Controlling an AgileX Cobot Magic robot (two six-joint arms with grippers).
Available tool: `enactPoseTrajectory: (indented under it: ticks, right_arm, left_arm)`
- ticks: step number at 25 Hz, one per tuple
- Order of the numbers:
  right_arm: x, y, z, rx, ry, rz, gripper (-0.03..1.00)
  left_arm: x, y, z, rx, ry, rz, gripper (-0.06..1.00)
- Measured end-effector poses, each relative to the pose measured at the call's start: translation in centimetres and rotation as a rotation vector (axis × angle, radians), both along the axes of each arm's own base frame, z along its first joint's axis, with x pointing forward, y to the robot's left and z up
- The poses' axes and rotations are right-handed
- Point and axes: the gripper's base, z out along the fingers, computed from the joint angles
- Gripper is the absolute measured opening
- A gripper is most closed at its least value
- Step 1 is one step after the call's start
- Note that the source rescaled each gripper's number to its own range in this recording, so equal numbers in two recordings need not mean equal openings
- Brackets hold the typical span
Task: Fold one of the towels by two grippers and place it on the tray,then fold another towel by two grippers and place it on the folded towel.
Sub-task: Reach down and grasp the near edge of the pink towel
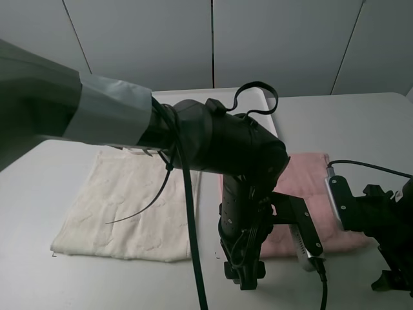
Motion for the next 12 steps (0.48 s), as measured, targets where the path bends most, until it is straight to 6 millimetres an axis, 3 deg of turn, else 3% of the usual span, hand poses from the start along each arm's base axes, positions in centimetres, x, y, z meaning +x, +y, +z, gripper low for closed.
enactPoseTrajectory:
  ticks: [2,3,10,12]
  right_arm:
    - [-0.03,-0.02,-0.11,0.001,-0.017,0.002,0.98]
    - [-0.13,-0.04,-0.21,0.001,-0.025,0.006,0.92]
    - [0.22,-0.01,-0.49,0.006,-0.071,0.015,0.19]
    - [0.41,0.01,-0.48,0.008,-0.093,0.015,0.04]
  left_arm:
    - [0.0,0.0,0.0,0.0,0.0,0.0,1.0]
    - [0.01,-0.02,0.0,-0.002,-0.001,0.0,1.0]
    - [0.02,-0.05,0.0,-0.005,-0.003,0.002,1.0]
    - [0.02,-0.05,0.0,-0.005,-0.003,0.002,1.0]
